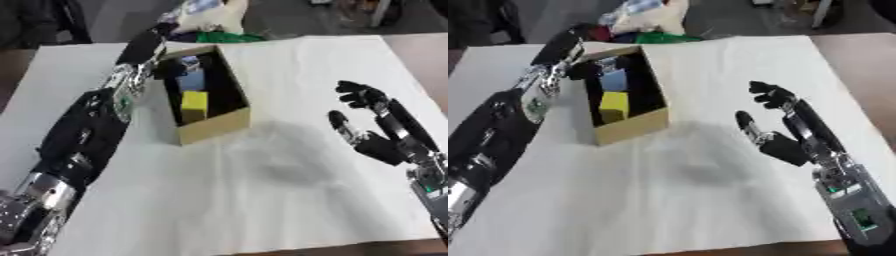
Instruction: Pick up objects on the table and place them in the box.
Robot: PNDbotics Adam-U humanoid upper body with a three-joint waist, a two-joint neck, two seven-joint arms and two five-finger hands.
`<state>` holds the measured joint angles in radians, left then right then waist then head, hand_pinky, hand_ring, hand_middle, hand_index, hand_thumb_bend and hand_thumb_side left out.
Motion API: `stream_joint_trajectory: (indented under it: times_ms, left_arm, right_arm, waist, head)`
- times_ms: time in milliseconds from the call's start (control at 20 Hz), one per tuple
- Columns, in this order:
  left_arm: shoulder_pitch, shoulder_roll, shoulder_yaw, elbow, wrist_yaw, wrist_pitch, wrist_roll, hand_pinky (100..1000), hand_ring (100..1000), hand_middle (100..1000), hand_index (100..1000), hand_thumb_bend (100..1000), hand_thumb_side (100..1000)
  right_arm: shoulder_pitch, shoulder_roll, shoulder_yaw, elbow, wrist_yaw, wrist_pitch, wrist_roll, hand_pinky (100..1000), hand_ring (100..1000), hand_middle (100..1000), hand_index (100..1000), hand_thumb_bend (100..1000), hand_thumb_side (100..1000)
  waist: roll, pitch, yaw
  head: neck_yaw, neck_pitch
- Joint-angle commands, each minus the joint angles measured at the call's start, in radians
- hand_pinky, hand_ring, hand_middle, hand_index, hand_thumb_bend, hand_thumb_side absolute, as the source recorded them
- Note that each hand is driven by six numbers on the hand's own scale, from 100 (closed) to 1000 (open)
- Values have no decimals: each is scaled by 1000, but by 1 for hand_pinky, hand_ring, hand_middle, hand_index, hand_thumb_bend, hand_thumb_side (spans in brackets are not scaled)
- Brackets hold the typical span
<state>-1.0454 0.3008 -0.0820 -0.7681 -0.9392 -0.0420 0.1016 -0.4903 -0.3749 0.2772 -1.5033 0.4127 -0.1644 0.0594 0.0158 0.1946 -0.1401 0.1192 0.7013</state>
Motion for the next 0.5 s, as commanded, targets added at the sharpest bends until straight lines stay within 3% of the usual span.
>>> stream_joint_trajectory:
  times_ms: [50,500]
  left_arm:
    - [-6,41,-4,-91,53,-29,13,866,896,844,967,660,1000]
    - [145,122,-55,-311,189,-158,56,831,867,805,957,448,957]
  right_arm:
    - [-6,-10,-13,-7,-6,2,-4,815,837,852,961,269,812]
    - [8,-8,-31,-17,-5,7,-35,811,834,849,958,260,807]
  waist:
    - [-5,-18,6]
    - [-7,-24,40]
  head:
    - [-6,-6]
    - [-23,-1]
